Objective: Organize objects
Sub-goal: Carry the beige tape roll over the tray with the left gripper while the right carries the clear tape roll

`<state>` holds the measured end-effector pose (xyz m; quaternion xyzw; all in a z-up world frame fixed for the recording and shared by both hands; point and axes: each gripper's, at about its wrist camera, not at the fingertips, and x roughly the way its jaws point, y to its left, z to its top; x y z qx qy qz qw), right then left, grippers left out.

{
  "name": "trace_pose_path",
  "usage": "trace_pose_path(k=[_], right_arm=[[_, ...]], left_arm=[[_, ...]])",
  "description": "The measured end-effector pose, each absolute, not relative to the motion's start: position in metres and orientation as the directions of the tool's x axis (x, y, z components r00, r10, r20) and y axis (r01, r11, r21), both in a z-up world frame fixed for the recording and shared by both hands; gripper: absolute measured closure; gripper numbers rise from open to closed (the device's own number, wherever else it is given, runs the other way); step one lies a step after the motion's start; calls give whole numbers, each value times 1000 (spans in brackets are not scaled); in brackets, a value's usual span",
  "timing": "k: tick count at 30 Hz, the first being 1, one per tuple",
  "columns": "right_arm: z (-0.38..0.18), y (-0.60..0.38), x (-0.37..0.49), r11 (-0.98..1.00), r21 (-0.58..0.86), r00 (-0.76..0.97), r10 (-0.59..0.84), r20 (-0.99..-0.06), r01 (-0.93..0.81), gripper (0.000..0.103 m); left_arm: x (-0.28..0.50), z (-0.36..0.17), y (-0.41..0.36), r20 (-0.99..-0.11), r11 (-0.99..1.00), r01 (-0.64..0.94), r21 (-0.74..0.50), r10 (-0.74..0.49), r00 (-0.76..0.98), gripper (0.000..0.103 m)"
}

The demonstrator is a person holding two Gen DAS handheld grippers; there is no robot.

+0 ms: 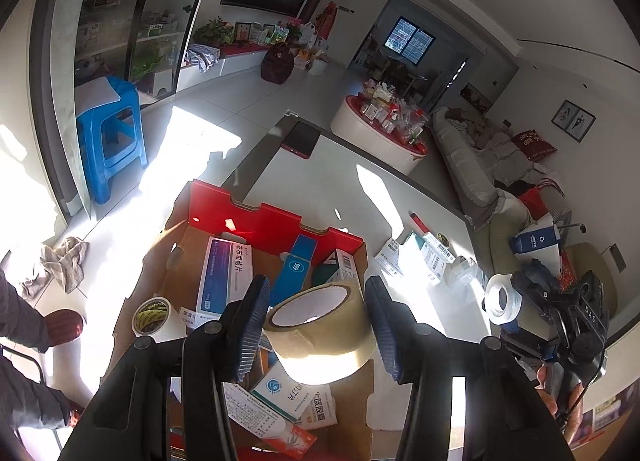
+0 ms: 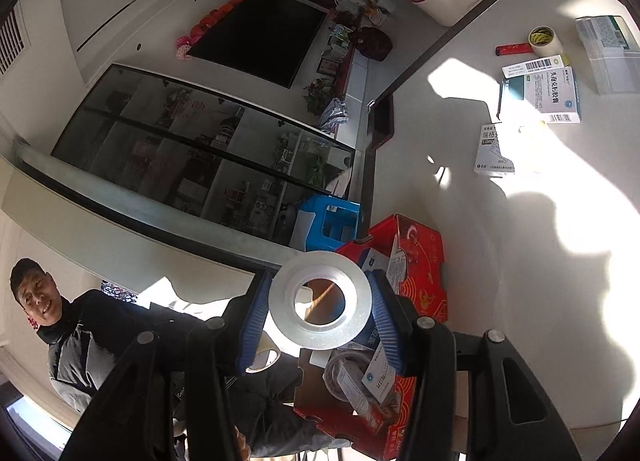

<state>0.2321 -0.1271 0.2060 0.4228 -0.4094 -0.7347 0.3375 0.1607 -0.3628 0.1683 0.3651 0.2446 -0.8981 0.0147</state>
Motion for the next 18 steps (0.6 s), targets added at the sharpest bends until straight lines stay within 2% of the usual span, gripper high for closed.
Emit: trace_pose_path(k=[9,18], right_arm=[[161,-111,253,-447,893,-398,-828,-394,48,53],[157,-99,256,-448,894,-414,-820,-395,33,53]], left_arm=[[172,145,-367,-692,-864,241,-443,158,-705,50],[176,146,-368,-690,-868,241,-435,149,-708,50]])
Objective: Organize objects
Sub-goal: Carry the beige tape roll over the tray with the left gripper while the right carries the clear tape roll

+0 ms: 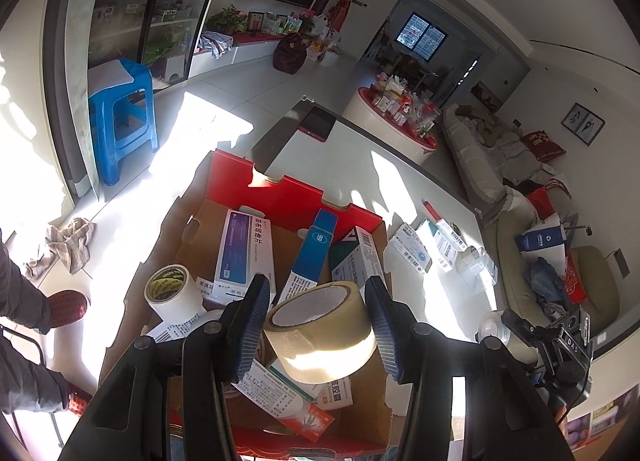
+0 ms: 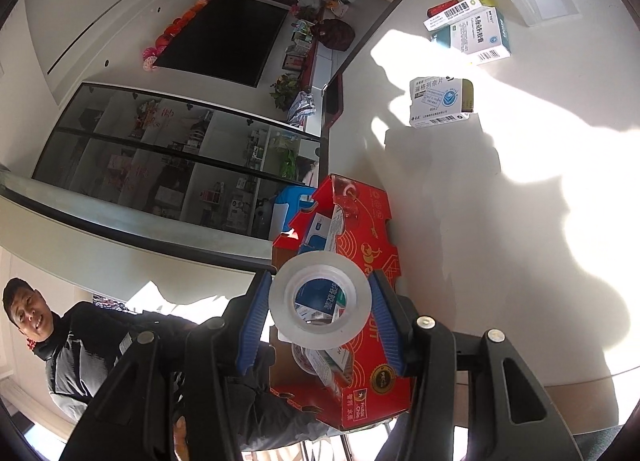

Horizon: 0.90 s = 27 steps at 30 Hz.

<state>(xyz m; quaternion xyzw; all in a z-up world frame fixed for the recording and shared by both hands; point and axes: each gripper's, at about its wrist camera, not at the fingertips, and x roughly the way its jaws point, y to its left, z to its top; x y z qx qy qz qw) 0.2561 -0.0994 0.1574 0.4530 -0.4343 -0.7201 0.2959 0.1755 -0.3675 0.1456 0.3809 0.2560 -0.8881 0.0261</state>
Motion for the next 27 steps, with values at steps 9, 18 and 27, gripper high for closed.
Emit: trace_pose_path(k=[9,18,27], right_arm=[[155,-99,259,-441,897,-413,-822,-392,28,53],[153,-97,261,-439,898,-416,-821,-390,23,53],[151,-98,261,-436,900,-412,-824,-388,23,53]], left_arm=[[178,146,-366,-694,-870,245,-428,143,-705,50],[177,143,-367,-699,-869,249,-426,142,-701,50],[176,141,-368,-701,-870,251,-424,140,-700,50]])
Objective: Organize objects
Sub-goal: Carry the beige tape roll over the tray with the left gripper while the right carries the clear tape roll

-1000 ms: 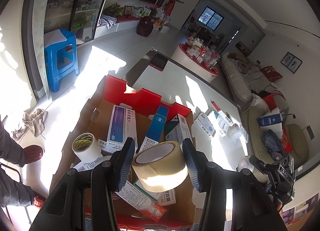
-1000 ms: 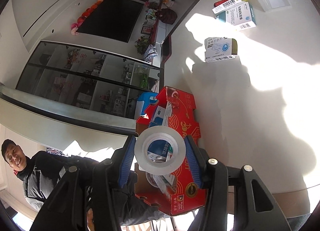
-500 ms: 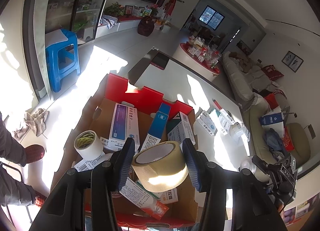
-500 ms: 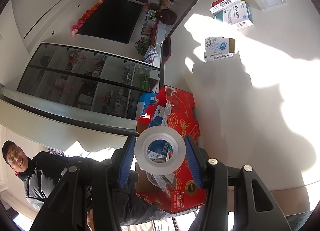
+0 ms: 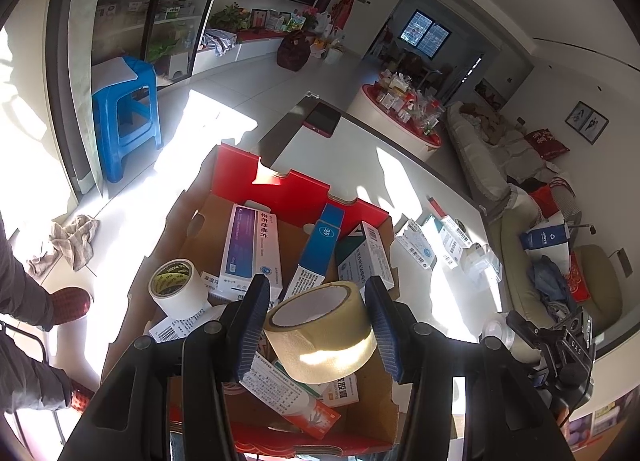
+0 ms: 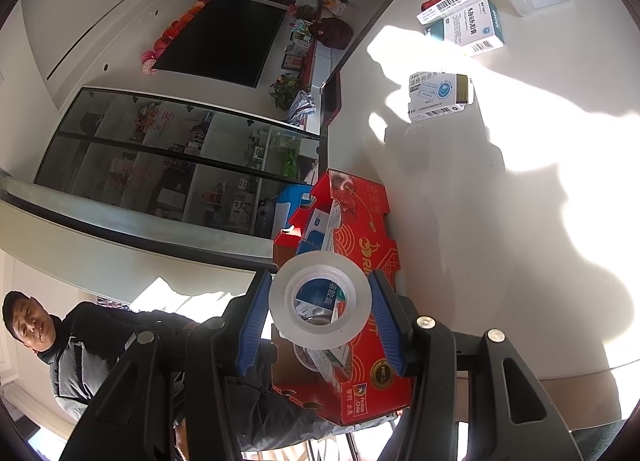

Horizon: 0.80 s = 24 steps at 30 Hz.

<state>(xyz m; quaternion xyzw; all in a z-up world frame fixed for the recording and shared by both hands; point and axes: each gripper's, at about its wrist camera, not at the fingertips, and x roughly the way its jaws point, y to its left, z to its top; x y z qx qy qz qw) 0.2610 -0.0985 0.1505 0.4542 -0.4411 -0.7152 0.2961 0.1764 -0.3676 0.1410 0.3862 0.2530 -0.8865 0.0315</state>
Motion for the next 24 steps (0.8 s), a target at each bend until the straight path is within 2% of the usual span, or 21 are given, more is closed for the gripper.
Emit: trace_pose_path(k=[24], right_arm=[[150,-111,272,-438,899,-388,-833,-394,26,53]], left_arm=[[182,130,-375,-714,-868,266,-419,133,-688,50]])
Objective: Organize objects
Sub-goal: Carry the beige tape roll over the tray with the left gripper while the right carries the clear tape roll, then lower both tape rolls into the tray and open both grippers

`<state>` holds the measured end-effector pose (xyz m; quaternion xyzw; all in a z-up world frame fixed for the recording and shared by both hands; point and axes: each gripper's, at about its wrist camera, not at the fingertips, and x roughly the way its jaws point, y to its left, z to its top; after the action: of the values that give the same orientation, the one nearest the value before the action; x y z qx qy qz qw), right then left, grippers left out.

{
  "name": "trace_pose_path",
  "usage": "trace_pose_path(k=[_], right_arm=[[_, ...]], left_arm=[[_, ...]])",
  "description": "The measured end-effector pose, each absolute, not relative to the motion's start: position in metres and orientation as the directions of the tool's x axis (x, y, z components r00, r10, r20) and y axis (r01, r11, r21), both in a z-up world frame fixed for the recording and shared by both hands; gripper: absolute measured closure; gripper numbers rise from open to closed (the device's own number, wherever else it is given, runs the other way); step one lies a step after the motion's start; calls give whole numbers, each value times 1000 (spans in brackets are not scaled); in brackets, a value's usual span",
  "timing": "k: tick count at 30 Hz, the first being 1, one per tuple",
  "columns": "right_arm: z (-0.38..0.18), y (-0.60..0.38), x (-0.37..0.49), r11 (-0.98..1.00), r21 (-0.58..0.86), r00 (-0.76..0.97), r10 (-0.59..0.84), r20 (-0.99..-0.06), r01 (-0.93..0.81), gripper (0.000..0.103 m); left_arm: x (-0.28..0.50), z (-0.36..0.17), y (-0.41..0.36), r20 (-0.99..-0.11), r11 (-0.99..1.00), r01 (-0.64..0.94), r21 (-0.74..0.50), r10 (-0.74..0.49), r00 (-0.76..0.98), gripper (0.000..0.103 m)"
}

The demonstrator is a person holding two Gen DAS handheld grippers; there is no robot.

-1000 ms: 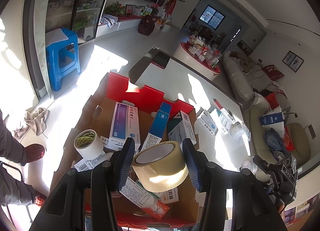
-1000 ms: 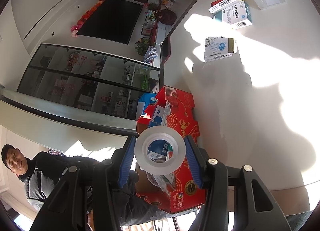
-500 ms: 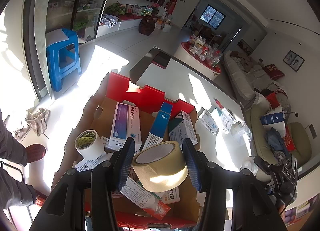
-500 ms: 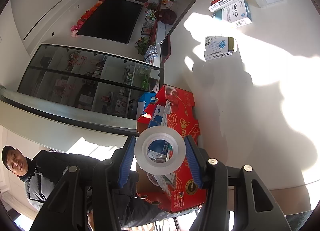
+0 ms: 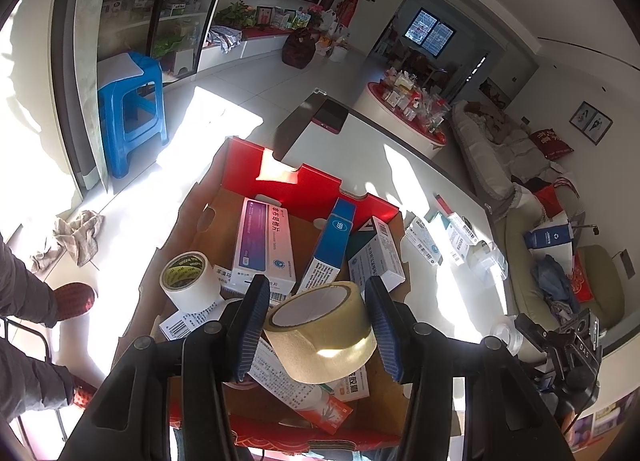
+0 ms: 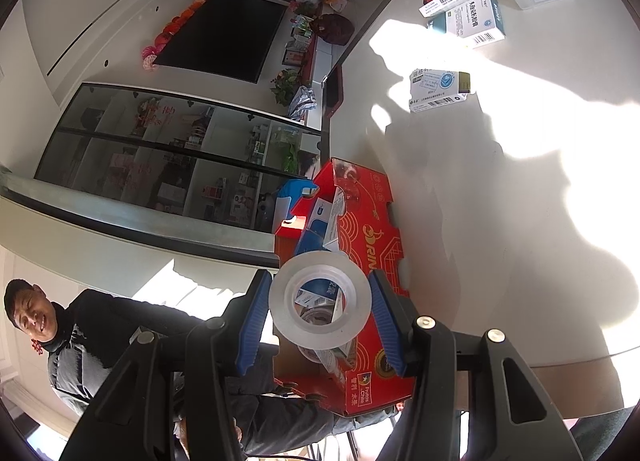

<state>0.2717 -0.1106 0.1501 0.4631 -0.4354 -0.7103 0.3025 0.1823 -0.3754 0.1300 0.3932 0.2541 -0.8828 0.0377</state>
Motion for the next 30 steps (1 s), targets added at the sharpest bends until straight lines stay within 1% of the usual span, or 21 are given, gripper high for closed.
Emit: trace_pose_path(k=[7,17,30], right_arm=[[151,-128,274,-437,899,-349,-849,-397,40,53],[158,-161,274,-431,900,-289,-872,-394,73,53],[162,-189,278,-427,899,-237,-888,-395,103,53]], left_arm=[[182,125,-373,-725,-872,269,-409,132,-676,50],[184,131,-370,-727,-914,285,-287,14,-687,50],[185,131,-374,-725,-916,295,-273,-6,-689,50]])
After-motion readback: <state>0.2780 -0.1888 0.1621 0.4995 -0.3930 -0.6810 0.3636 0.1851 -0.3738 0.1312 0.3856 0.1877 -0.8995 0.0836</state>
